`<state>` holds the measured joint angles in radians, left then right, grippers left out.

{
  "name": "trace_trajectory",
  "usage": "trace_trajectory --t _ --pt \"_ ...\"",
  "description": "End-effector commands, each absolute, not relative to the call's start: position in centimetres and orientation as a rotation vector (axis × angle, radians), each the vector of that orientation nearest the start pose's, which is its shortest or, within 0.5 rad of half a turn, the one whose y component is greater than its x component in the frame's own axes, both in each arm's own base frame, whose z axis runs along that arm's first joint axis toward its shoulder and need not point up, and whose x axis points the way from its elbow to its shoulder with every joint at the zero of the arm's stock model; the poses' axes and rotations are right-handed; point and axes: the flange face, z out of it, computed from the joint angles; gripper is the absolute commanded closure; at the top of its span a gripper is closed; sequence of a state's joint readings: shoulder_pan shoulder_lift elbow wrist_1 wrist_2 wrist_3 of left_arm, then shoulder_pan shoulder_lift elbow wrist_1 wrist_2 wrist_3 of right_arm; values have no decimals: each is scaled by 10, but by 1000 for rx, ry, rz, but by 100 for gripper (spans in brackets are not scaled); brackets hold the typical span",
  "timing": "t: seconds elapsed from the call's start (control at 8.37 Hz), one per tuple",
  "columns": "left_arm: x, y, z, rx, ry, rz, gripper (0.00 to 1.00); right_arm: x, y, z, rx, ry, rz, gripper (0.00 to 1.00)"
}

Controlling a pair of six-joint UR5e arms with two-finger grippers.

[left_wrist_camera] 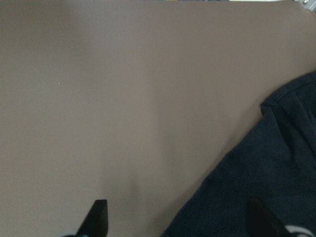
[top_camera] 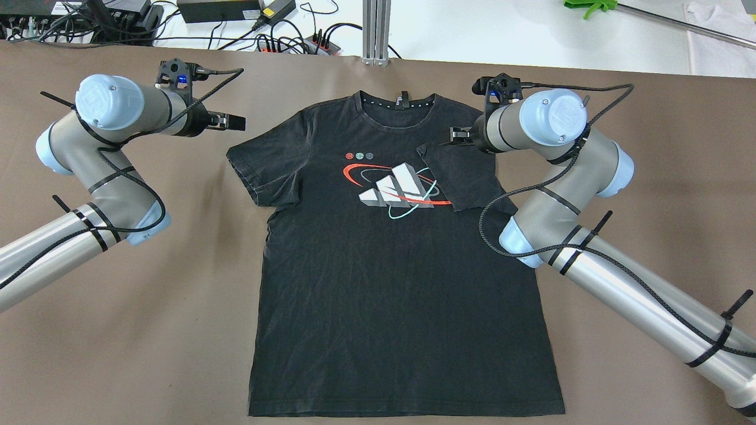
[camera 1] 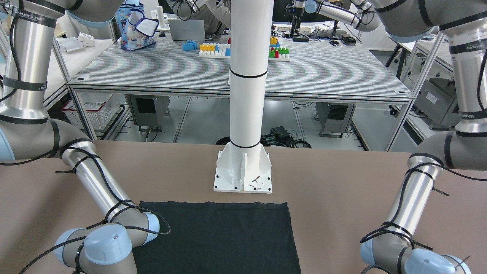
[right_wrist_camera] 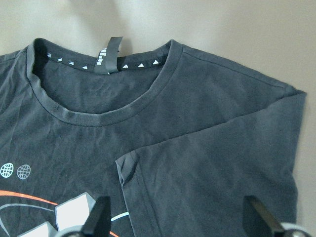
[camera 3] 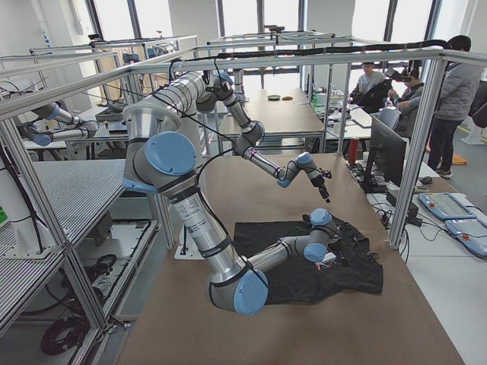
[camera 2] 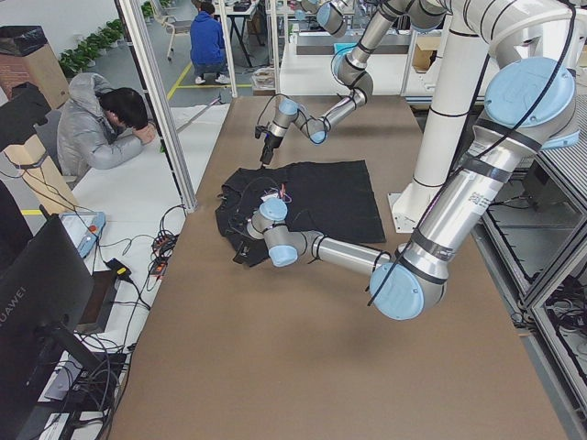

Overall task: Fold clothes
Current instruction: 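Move the left gripper to the other sleeve while the right gripper releases and lifts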

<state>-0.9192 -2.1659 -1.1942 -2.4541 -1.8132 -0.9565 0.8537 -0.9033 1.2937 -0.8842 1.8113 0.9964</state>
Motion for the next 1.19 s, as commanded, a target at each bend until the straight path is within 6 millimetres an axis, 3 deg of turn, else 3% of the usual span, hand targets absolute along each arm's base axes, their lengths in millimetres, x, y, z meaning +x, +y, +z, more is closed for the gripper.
trace_trajectory --t 0.0,0.24,1.07 --pt "409 -641 393 608 930 -107 0 -390 -633 309 537 -973 122 6" --pt "424 -634 398 623 928 -101 0 -387 -629 305 536 -974 121 6" --pt "426 -635 415 608 899 -87 0 -388 -629 306 536 -974 120 6"
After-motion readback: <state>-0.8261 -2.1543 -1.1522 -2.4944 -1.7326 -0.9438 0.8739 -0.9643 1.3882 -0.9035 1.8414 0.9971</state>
